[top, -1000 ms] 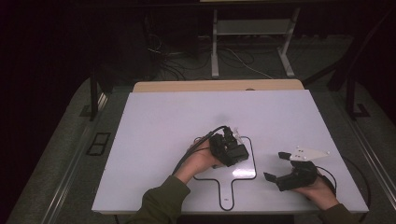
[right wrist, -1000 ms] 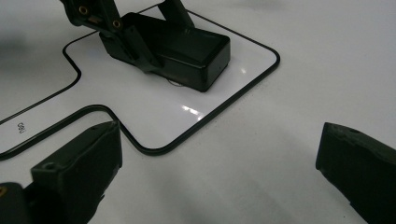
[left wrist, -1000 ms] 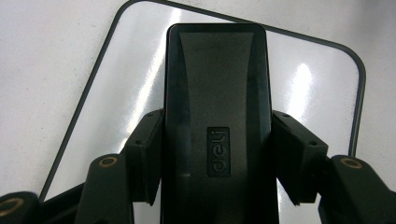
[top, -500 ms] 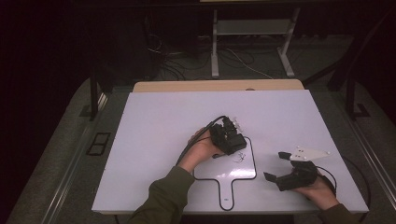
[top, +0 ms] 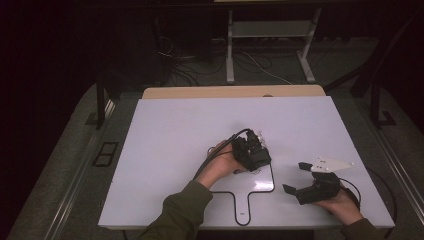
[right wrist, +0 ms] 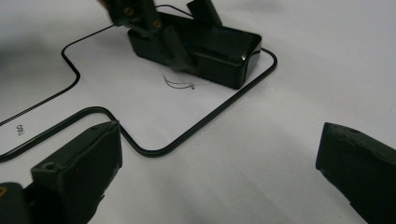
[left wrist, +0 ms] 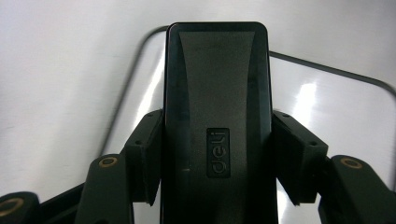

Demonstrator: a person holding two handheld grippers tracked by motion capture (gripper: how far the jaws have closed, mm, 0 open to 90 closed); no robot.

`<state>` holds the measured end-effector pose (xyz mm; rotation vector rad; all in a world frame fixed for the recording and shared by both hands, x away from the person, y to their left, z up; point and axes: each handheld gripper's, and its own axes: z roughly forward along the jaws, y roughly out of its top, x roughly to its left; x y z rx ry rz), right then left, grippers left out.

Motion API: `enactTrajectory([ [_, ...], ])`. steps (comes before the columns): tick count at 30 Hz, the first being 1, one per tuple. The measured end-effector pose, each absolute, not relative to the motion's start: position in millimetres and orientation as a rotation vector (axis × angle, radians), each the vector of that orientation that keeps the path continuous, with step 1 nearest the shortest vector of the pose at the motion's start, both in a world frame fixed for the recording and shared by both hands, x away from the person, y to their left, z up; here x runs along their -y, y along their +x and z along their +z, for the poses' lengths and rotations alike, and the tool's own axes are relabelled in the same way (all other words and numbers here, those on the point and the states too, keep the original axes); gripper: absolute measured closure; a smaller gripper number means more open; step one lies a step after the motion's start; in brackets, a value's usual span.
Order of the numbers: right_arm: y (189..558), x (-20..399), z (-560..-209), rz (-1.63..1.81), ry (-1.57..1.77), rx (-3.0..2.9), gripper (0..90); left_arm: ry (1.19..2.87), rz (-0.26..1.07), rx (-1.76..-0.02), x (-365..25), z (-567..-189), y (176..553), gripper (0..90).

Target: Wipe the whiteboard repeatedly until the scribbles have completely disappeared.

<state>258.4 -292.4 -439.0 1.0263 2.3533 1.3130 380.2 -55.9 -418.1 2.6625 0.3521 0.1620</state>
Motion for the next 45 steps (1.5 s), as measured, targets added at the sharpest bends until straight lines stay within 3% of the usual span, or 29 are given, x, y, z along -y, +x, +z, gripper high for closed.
enactTrajectory([
  [4,258.4,292.8,-439.2,1.313,1.027,-2.354,0.0,2.668,0.178,-0.355,56.6,-418.0,387.4,39.6],
  [14,257.5,292.3,-438.7,1.314,1.030,-2.353,0.0,2.683,0.123,-0.265,59.5,-417.5,353.5,39.7],
  [21,258.0,292.5,-438.7,1.311,1.023,-2.349,0.0,2.665,0.178,-0.359,57.7,-418.3,382.3,39.7],
  [31,257.7,292.8,-438.7,1.308,1.027,-2.352,0.0,2.691,0.135,-0.256,63.7,-417.3,355.1,39.6],
  [41,258.3,292.6,-439.2,1.296,1.016,-2.353,0.0,2.655,0.188,-0.394,60.7,-418.8,388.6,39.6],
  [45,258.3,293.3,-439.3,1.297,1.019,-2.355,0.0,2.663,0.176,-0.371,63.8,-418.6,381.3,39.6],
])
